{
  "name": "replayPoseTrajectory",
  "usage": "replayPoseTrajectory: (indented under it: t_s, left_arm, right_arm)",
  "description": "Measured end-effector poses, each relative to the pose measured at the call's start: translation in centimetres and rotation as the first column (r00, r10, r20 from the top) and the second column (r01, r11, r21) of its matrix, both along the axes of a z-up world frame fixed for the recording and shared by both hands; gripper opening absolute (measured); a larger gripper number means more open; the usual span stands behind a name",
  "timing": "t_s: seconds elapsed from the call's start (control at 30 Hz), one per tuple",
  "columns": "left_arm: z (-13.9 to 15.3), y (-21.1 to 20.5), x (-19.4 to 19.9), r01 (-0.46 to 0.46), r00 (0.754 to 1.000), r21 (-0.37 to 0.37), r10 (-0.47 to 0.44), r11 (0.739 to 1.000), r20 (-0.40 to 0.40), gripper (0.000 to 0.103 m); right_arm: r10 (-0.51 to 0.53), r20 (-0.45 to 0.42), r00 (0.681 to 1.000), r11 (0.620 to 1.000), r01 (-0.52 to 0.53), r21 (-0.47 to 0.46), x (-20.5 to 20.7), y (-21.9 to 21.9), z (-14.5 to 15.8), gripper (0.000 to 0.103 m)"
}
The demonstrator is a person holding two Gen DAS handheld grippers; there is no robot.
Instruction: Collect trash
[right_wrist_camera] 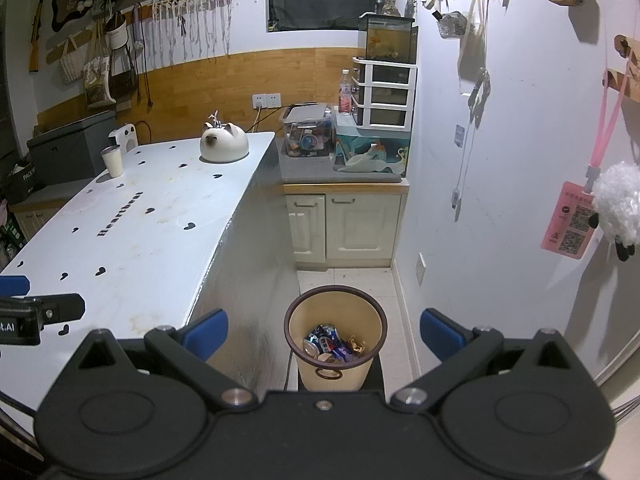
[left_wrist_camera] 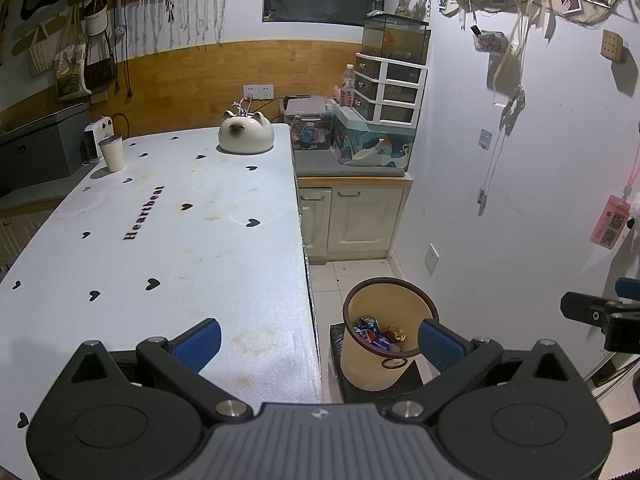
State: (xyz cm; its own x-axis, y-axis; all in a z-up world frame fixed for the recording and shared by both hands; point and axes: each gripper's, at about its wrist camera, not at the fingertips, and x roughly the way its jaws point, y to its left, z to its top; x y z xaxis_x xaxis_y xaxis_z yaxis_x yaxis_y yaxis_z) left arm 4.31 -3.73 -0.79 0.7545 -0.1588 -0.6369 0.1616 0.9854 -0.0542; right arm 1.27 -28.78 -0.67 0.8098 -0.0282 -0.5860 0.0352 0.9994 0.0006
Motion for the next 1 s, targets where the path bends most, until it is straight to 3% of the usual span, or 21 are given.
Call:
replayPoseTrajectory:
  t_s: [1.0]
  left_arm:
    - [0.03, 0.17, 0.14, -0.001, 1.000, 0.004, 0.001, 1.000, 0.000, 0.103]
  right_arm:
    - [0.001, 0.000, 1.000, 1.000, -0.001, -0.001, 0.04, -0.03, -0.05, 0.103]
